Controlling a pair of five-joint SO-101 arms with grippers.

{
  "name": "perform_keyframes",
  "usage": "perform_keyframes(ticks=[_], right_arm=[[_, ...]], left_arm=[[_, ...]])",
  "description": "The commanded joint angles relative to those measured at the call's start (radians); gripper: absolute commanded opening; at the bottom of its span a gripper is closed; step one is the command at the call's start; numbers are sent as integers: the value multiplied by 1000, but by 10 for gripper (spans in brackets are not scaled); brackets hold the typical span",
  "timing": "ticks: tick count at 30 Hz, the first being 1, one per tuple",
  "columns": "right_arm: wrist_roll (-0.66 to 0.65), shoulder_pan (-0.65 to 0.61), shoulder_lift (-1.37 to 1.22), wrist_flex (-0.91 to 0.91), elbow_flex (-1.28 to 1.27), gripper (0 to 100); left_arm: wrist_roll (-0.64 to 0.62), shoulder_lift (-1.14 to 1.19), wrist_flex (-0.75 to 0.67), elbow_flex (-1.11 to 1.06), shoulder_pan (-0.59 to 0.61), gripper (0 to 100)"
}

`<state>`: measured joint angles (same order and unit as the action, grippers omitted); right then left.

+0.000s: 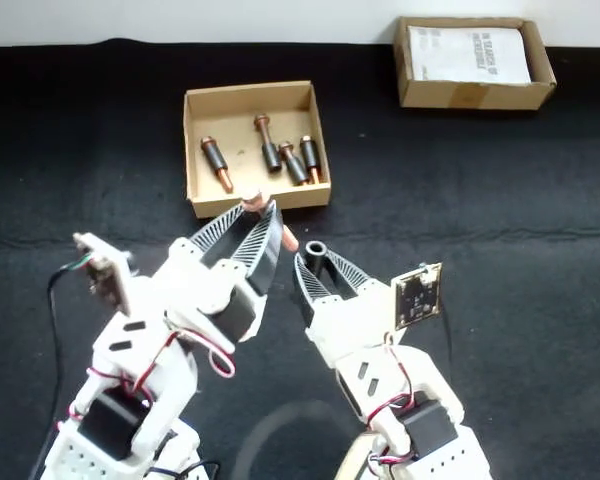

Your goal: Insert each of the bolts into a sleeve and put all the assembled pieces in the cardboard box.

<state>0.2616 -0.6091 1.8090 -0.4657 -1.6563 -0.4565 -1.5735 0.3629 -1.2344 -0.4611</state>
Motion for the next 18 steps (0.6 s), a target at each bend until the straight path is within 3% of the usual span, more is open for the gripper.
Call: perform_keyframes(ticks=[1, 7, 18], right_arm=[[-83, -44, 18, 13, -148, 8], [-230, -58, 8, 143, -148, 8], [-236, -58, 8, 145, -148, 8]], left_arm=[[-11, 62, -25, 84, -10, 10], [-11, 122, -25, 151, -10, 10], [-11, 136, -25, 153, -18, 10]])
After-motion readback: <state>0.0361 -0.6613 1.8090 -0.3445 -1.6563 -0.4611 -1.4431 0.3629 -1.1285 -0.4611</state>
